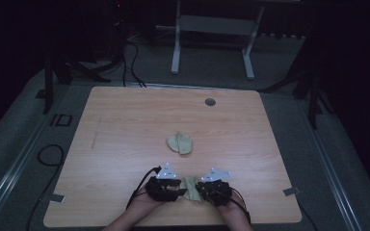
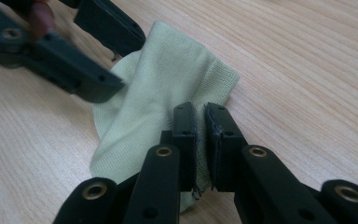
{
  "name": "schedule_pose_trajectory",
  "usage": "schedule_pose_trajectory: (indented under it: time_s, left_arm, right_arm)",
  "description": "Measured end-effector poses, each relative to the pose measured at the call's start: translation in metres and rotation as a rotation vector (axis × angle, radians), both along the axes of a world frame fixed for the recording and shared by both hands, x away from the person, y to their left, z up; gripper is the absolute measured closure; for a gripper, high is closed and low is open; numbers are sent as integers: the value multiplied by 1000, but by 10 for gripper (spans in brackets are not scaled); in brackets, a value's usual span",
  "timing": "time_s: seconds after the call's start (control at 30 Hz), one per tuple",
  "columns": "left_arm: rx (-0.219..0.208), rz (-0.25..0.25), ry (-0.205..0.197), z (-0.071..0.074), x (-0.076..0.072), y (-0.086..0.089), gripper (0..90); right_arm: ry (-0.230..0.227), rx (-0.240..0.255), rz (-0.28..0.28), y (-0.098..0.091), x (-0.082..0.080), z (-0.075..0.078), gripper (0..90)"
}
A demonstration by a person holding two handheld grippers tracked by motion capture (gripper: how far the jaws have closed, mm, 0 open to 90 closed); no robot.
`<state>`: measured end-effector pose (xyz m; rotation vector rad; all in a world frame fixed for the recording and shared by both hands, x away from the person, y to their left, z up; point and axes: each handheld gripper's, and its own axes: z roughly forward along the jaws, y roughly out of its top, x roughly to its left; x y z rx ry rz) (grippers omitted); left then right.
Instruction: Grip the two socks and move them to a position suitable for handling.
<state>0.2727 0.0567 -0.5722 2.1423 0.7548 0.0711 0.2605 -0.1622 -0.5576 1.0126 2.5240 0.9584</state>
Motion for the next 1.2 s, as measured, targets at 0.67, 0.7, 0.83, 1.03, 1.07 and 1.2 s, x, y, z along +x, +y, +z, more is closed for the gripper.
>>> schedule_pose_trajectory:
  time_s: [0.67,0.7,0.83,1.03,1.07,1.2]
  left_arm:
    - [-2,19,-93,37,-10,17,881]
    - [-5,24,-96,40,-11,19,881]
    - [-15,52,-96,50,-15,33,881]
    - [20,13,-52,53,-27,54,880]
    - [25,7,-47,50,-28,55,879]
    - [20,-23,-11,34,-26,58,876]
  right_arm:
    - [-63,106,-35,-23,-4,42,858]
    - [-93,99,-47,-27,-7,50,858]
    - [-97,112,-66,-36,-8,56,858]
    - [-47,110,-72,-48,-13,50,858]
    - [-41,107,-74,-48,-14,47,858]
    - [-2,97,-68,-47,-15,32,856]
